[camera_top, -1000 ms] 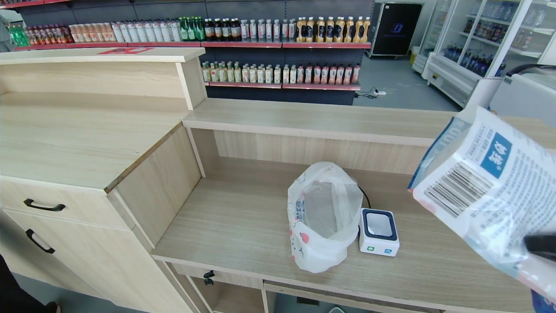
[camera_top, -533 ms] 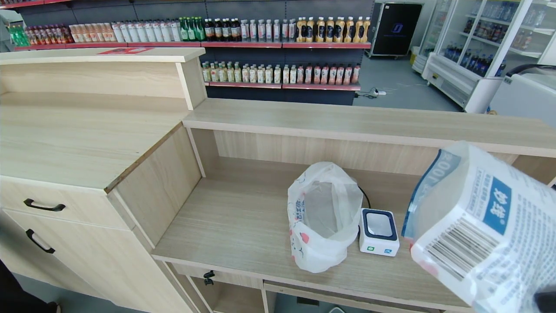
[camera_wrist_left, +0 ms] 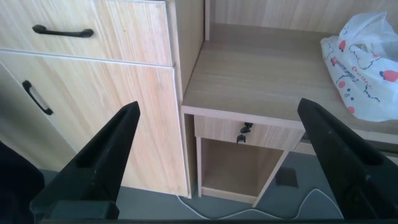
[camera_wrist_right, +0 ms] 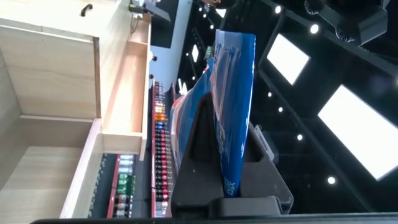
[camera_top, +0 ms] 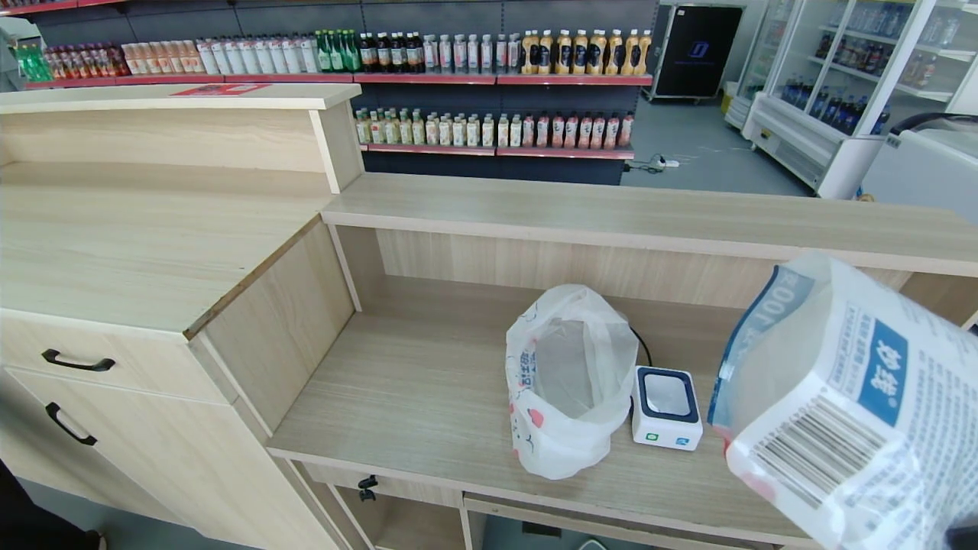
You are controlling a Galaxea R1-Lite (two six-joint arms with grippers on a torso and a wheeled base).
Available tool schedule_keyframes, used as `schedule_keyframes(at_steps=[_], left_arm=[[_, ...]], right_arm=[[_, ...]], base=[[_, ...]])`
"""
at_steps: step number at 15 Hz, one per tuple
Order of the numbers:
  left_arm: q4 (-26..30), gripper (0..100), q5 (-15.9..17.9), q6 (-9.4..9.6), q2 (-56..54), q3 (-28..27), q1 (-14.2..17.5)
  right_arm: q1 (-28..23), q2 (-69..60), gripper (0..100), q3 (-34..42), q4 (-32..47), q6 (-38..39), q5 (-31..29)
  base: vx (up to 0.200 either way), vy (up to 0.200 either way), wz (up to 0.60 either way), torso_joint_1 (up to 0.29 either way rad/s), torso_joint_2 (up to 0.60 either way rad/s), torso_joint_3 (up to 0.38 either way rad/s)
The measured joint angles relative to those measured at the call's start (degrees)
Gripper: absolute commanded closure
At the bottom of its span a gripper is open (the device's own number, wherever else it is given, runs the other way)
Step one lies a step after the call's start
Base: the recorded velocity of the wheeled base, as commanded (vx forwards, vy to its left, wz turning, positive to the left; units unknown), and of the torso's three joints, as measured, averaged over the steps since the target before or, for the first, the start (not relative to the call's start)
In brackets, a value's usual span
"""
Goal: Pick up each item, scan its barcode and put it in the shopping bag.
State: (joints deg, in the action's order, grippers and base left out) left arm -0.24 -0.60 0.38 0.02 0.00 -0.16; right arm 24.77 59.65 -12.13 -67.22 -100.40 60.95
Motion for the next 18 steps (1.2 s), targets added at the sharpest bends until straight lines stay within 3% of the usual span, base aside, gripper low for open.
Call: schedule_keyframes(at_steps=[9,11,13,16,18], left_arm=[[0.0,0,0.0,0.02,0.0,0.0,-0.02],[0.0,0,0.0,0.0,0.0,0.0,-0.02],[0.0,0,0.0,-0.02,0.0,0.0,-0.02],[0.0,0,0.0,-0.02,0.0,0.0,-0.02],[0.0,0,0.02,0.0,0.0,0.0,-0.02]], right_arm=[[-0.13,1.1,100,-0.27,1.5,1.29,-3.04],[-0.3,1.01,100,-0.4,6.49,3.12,-8.73],[-0.55,0.66,100,-0.82,10.53,10.06,-18.02],[-5.42,-0.04,100,-2.86,11.19,30.99,-32.0],[-8.77,-0.2,100,-4.53,11.87,45.82,-46.01]], base=[[0.0,0.0,0.0,0.0,0.0,0.0],[0.0,0.0,0.0,0.0,0.0,0.0],[0.0,0.0,0.0,0.0,0.0,0.0],[0.0,0.0,0.0,0.0,0.0,0.0],[0.0,0.0,0.0,0.0,0.0,0.0]])
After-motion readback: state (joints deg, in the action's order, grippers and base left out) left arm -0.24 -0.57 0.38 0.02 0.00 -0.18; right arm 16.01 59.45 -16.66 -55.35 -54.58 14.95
